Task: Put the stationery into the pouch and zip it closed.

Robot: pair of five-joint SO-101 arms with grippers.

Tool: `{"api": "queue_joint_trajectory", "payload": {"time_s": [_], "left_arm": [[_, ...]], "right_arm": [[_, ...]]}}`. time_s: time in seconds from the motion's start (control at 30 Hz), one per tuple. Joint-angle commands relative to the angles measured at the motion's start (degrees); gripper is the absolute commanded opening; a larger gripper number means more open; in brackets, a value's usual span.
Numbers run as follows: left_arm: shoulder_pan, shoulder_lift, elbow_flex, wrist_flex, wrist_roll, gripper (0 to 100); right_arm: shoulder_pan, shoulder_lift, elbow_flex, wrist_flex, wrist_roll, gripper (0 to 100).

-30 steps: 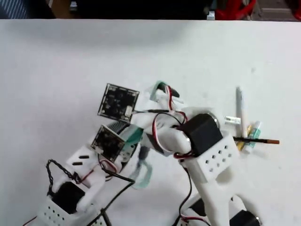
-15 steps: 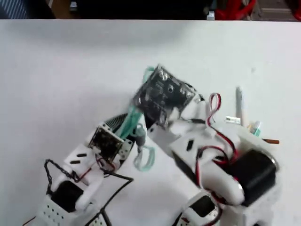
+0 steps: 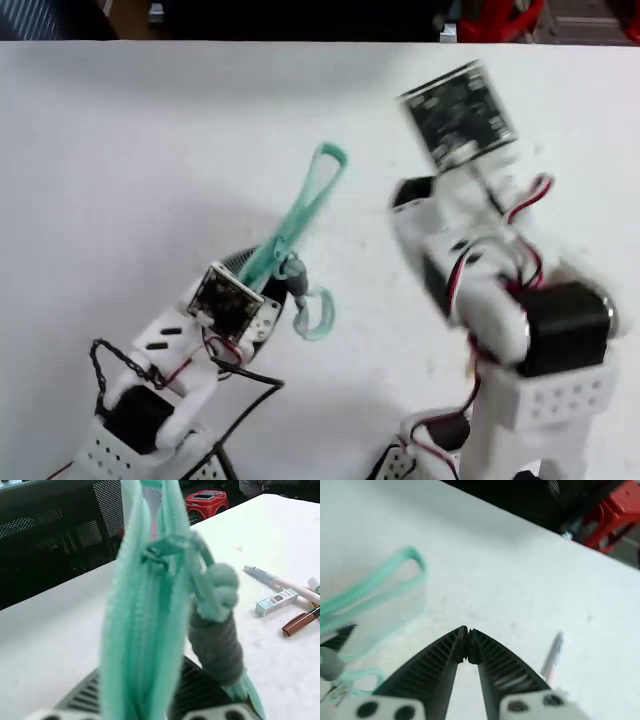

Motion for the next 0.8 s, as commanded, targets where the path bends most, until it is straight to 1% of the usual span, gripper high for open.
{"api": "queue_joint_trajectory", "payload": {"time_s": [0.0,0.07,0.17,0.23,0.3,0.37,0.47,0.6,0.77], "left_arm": [[0.04,-0.22,-5.98,2.46,-0.09,2],[0.04,-0.13,-6.24,2.46,-0.09,2],[0.04,0.40,-7.74,2.37,-0.09,2],[-0.04,3.91,-10.55,2.55,0.00,2],[-0.40,10.15,-13.54,2.55,0.00,2],[-0.40,17.71,-16.35,2.29,0.18,2],[-0.40,25.71,-20.22,2.20,3.69,2],[-0.48,27.30,-19.69,0.62,4.31,2],[-0.48,27.38,-13.54,-6.51,4.40,2]], "right_arm": [[9.45,-0.75,6.15,-2.15,-0.79,1.8],[12.70,-0.75,11.43,-4.79,-0.79,1.8],[16.57,-0.75,20.92,-11.56,-0.79,1.8],[18.95,-0.75,28.13,-18.15,-1.49,1.8],[20.44,-0.75,34.99,-23.96,-4.48,1.8],[20.88,-0.75,40.62,-28.44,-6.33,1.8],[20.70,-0.75,47.21,-33.89,-7.03,1.8],[20.70,-0.75,53.54,-40.13,-8.97,1.8],[19.56,-0.75,58.99,-45.85,-9.93,1.8]]}}
